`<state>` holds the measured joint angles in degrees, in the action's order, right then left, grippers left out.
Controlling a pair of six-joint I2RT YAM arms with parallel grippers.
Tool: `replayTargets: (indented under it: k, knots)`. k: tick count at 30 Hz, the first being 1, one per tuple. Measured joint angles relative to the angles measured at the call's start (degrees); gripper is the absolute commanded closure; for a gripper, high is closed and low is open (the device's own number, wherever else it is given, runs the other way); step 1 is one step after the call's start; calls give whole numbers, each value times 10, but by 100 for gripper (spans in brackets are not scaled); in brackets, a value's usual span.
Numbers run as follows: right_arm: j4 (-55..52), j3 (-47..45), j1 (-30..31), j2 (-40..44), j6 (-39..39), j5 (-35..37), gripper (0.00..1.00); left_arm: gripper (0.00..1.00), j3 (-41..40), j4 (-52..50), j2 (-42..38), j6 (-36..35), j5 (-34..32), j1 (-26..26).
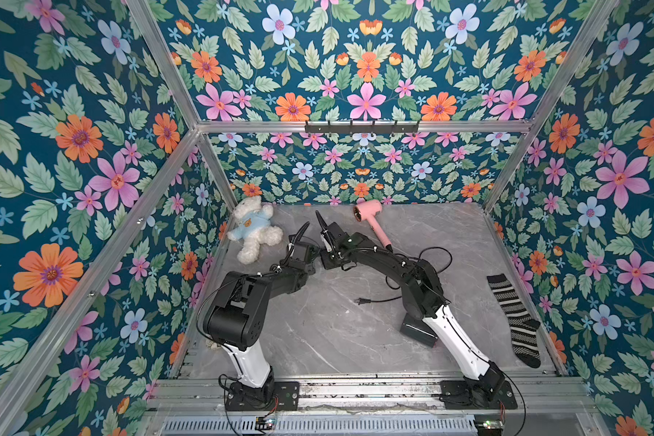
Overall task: Wrap the cord around the hair dryer
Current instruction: Place the hair dryer at the center of the board.
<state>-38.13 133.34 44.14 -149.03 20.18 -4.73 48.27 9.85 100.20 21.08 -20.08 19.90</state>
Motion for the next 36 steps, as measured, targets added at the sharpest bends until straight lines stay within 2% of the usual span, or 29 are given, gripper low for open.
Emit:
replayTargets:
  k: [3, 6, 13, 20, 24, 30, 36]
  knots:
    - [-2, -21, 2, 12, 3, -23, 100, 1, -27, 14, -17, 4, 24, -1]
    - [-7, -36, 6, 22, 6, -38, 93, 1, -44, 14, -34, 10, 42, -1]
    - [-21, -54, 6, 35, 10, -63, 61, 1, -54, -10, -80, 10, 86, -3]
    - [-54, -62, 7, 53, 25, -67, 34, 1, -41, -46, -132, 15, 96, -3]
    - [-75, -87, 6, 87, 28, -66, 31, 1, -33, -68, -151, 15, 96, -3]
    - [-81, -146, 5, 197, 31, -71, 31, 1, -13, -83, -154, 12, 87, -3]
    - [-83, -211, -31, 301, 10, -89, 31, 1, 5, -101, -130, -3, 79, -3]
